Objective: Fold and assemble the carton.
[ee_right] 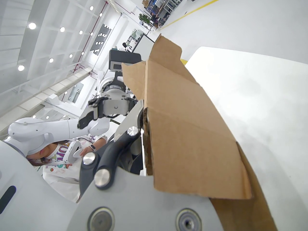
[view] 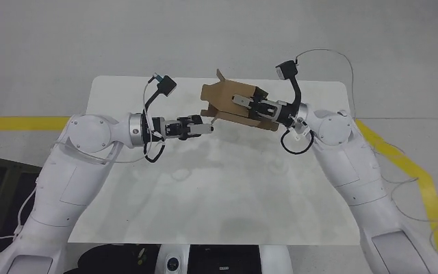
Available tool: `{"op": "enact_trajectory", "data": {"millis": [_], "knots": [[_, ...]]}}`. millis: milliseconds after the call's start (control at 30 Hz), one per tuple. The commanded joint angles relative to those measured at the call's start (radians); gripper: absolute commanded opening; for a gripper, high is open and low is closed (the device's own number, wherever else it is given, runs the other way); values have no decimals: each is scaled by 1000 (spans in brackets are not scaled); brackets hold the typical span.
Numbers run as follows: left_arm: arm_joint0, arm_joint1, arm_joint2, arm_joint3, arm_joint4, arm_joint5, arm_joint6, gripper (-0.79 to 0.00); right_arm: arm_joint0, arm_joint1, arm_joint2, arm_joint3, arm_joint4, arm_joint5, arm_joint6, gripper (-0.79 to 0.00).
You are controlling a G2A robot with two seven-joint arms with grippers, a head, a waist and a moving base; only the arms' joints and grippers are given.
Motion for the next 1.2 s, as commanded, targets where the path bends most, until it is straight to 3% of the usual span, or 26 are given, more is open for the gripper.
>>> {"op": "enact_trajectory", "data": {"millis": [0,300,667,1167], "knots": [[4,4,-20,13,25,-5,20,0,-19,10,25,-13,7,13,45,-785],[25,14,-50,38,230,20,132,0,-95,40,94,-81,60,27,172,-785],[24,2,51,26,519,67,276,0,-100,44,96,-120,138,-3,203,-785],[12,-14,117,-17,584,61,265,0,-57,29,29,-99,166,-29,191,-785]]}}
